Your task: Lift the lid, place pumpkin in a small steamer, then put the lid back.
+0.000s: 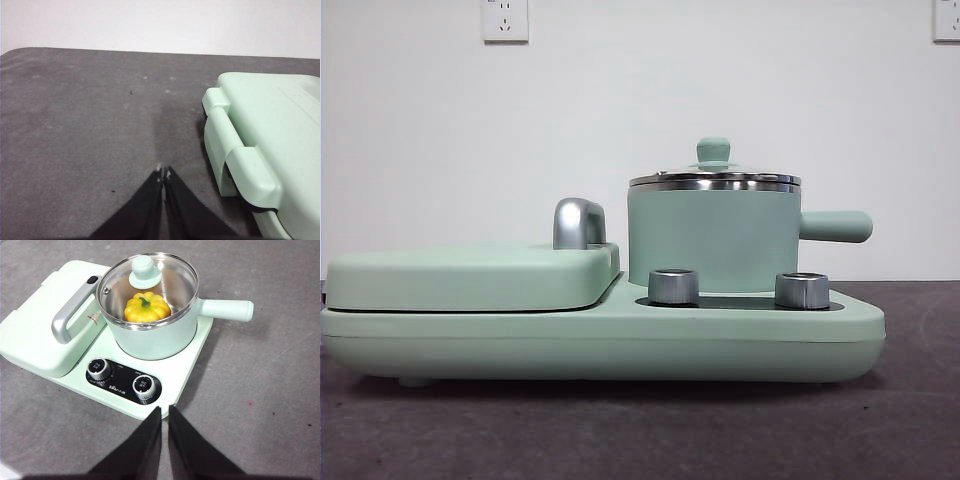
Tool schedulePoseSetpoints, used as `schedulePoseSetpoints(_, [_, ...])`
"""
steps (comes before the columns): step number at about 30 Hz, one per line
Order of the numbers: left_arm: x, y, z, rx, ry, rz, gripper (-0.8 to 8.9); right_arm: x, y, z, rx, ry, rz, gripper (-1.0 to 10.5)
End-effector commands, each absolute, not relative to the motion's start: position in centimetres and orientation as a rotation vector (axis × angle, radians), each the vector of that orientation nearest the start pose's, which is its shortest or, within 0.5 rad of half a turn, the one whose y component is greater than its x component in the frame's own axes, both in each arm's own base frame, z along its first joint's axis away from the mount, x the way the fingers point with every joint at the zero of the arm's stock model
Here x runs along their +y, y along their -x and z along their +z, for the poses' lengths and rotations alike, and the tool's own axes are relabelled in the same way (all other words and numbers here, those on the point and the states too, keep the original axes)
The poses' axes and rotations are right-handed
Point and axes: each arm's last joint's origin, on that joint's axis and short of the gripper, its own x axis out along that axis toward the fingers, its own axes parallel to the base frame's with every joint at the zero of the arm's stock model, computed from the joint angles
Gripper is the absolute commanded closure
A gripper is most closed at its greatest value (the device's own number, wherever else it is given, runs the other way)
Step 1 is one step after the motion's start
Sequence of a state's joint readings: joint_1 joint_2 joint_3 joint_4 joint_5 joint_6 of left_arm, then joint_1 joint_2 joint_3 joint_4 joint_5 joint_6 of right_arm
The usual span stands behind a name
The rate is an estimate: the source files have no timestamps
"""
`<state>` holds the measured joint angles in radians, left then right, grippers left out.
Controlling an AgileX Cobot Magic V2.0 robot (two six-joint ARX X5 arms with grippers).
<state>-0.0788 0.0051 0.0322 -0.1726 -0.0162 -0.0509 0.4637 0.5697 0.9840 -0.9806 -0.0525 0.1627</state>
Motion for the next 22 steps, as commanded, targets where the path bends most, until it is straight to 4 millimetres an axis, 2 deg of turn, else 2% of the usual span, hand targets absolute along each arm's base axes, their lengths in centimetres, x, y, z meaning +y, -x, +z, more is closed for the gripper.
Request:
schedulePoseSetpoints(1, [-0.7,-9.6,15.2,0.154,0.031,-0.065,8.07,3.8,-7.1,34.9,0.591,-0.047,0.458,9.3])
schedulePoseSetpoints(10, [-0.7,-9.6,15.2,0.154,0.031,-0.065,8.07,3.8,-7.1,34.9,0.591,-0.045,0.459,9.3])
schedulePoseSetpoints(15, [-0.7,-9.6,15.2,0.154,0.031,-0.065,8.07,3.6,-7.1,35.0,0.483,0.098,0.464,9.3])
schedulePoseSetpoints(18, [-0.7,-9.6,15.2,0.154,0.031,-0.065,8.07,3.2,-7.7,33.4,0.372,0.103,0.391,9.3])
schedulePoseSetpoints(22, [-0.7,-9.6,15.2,0.154,0.031,-0.065,8.07,2.4,-8.7,28.7,0.269,0.072,0.274,9.3])
